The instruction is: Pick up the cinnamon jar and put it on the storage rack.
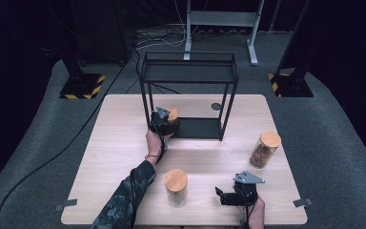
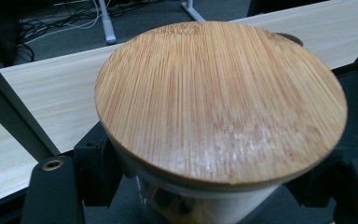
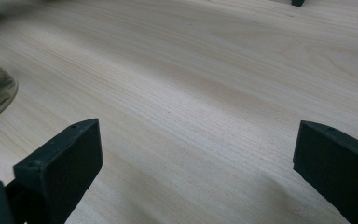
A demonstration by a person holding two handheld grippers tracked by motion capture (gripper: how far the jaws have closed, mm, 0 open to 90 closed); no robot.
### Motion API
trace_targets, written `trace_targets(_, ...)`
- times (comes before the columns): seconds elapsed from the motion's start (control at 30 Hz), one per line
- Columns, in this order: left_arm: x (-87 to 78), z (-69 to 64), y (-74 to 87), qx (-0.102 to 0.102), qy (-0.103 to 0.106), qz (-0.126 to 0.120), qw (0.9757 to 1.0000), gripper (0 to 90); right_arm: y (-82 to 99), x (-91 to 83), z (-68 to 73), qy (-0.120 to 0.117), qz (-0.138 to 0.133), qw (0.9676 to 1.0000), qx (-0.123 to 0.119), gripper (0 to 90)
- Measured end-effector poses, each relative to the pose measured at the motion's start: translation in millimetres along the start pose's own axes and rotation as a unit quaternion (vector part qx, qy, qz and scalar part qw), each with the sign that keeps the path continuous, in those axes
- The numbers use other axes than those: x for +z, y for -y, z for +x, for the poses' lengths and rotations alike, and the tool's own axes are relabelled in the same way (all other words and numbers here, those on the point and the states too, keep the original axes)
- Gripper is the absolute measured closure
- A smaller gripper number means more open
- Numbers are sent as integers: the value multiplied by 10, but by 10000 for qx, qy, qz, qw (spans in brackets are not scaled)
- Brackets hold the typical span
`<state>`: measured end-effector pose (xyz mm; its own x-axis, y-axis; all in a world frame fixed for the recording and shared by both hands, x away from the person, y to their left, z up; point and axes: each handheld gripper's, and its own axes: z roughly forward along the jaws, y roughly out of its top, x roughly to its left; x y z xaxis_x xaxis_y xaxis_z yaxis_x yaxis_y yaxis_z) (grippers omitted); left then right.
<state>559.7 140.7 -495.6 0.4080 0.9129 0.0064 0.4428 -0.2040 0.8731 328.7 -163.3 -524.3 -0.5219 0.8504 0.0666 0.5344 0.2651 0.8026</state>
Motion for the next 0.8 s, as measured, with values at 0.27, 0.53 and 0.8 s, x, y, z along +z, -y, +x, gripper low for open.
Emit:
trace_targets(0.27,-9,-68,-81,210,-137,82,9997,87,0,-1,0,-1,-6,10000,-1,6)
trace_targets(0.53,-37,-109,-176,344,-206,66,9992,37,1,-2,0,-7,-8,10000,-1,6)
trace_targets(0.8,-101,-106,-262,403,-161,13,9991,1,0,-1,0,-14,-4,10000,-3,6)
